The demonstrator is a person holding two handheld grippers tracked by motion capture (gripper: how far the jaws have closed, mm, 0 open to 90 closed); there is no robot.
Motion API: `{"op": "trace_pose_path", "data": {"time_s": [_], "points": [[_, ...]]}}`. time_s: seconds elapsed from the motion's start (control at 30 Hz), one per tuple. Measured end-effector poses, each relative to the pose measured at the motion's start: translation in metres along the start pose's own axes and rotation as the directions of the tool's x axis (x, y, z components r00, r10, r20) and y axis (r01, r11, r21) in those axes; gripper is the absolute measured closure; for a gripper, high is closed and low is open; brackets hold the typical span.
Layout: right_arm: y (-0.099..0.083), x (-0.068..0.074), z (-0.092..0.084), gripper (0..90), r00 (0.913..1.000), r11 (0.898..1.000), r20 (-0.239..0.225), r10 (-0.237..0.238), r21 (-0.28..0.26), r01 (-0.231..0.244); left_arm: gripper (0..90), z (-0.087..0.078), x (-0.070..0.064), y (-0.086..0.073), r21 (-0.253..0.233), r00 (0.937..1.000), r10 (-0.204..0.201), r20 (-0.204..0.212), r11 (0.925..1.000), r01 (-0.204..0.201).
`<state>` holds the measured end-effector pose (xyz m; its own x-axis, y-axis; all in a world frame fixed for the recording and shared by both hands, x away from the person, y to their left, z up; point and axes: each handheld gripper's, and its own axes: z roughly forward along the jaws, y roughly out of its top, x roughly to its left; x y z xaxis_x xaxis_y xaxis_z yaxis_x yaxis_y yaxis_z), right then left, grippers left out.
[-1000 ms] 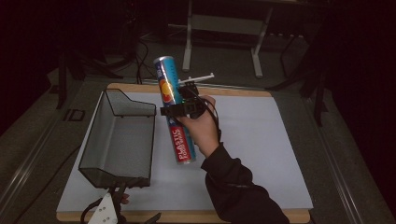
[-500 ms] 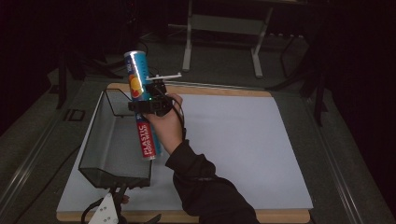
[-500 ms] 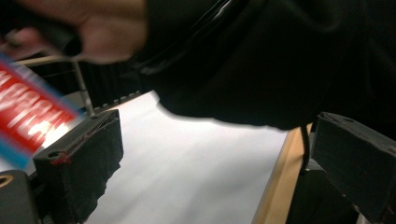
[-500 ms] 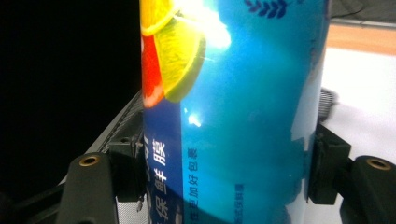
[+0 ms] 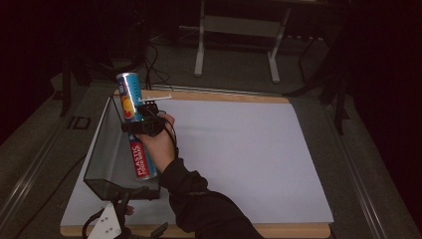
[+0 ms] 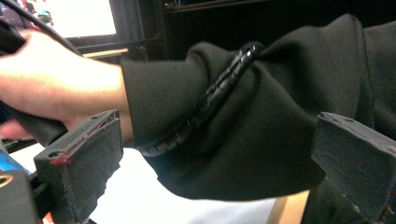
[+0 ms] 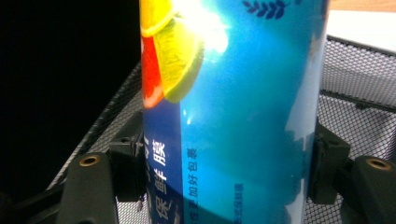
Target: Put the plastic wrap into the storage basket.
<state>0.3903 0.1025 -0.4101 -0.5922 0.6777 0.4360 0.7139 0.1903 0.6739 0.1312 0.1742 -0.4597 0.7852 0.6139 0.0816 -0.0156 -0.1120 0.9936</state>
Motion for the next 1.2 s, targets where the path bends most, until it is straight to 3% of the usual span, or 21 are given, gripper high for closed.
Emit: {"op": "trace_pose_path", "data": {"time_s": [0.17,0.27,0.47,0.83,1.2], "points": [[-0.010,-0.009,0.011,31.5,0.9980,0.997,0.010,0.063,0.035,-0.063,3.2,0.002,-0.001,-0.001,0.021,1.0000,0.008,0.005,0.9997,-0.008],[-0.016,-0.011,0.015,31.5,0.9979,0.996,0.019,0.062,0.059,-0.063,3.2,0.002,-0.001,-0.001,0.023,0.9999,0.009,0.006,0.9997,-0.009],[-0.035,-0.009,0.026,31.5,0.9936,0.990,0.091,0.068,0.120,-0.079,3.2,0.002,-0.001,-0.001,0.017,0.9999,0.013,0.000,0.9998,-0.013],[-0.041,-0.024,0.035,31.1,0.9773,0.980,0.146,0.153,0.102,-0.169,3.2,0.002,-0.002,0.000,0.020,0.9998,0.022,0.003,0.9996,-0.022],[-0.043,-0.032,0.040,29.7,0.9732,0.978,0.173,0.151,0.115,-0.173,3.2,0.002,-0.002,0.000,0.020,0.9998,0.022,0.005,0.9996,-0.022]]}}
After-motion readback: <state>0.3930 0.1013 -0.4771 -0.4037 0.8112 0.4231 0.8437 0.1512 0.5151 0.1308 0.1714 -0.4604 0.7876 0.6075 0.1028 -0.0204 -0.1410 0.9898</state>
